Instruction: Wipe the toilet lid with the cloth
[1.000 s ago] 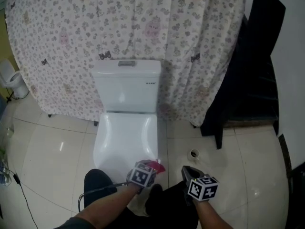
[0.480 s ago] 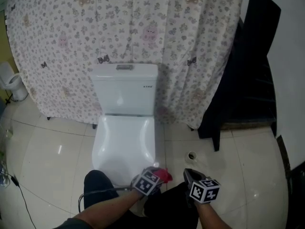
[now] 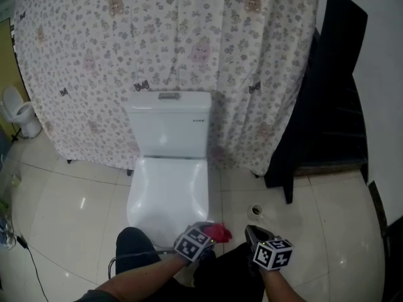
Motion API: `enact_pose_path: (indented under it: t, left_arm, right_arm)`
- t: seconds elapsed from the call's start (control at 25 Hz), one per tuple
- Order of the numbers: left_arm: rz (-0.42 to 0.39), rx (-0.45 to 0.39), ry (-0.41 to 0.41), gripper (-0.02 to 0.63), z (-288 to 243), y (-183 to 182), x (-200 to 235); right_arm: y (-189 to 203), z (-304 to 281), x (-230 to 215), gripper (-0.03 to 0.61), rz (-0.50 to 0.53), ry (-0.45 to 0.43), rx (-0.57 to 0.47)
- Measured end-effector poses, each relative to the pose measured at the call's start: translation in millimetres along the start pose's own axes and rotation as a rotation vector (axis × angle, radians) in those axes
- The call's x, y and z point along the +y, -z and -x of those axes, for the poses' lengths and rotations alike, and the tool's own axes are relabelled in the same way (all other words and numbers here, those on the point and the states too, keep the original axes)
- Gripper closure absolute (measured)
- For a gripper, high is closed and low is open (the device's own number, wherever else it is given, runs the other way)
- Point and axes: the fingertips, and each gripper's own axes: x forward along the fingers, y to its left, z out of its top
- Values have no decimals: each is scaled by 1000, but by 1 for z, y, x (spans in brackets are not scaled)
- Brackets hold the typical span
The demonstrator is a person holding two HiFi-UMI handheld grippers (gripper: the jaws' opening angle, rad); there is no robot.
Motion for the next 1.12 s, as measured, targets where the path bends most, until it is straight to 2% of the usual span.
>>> enact_pose_path:
  t: [0.16, 0.48, 0.92, 1.12]
  left_arm:
    - [-8, -18, 14, 538, 10, -5, -8]
    - [-10, -87, -21, 538, 36, -23, -3]
    - [-4, -168, -91, 538, 87, -37, 14]
    - [3, -223, -165, 537, 118, -43, 33]
  right_arm:
    - [-9, 2, -1, 574, -18, -4, -27]
    - [-15, 3, 15, 574, 11, -30, -36]
    - [-28, -7, 48, 574, 46, -95, -48]
    - [-38, -12, 73, 574, 72, -149, -67]
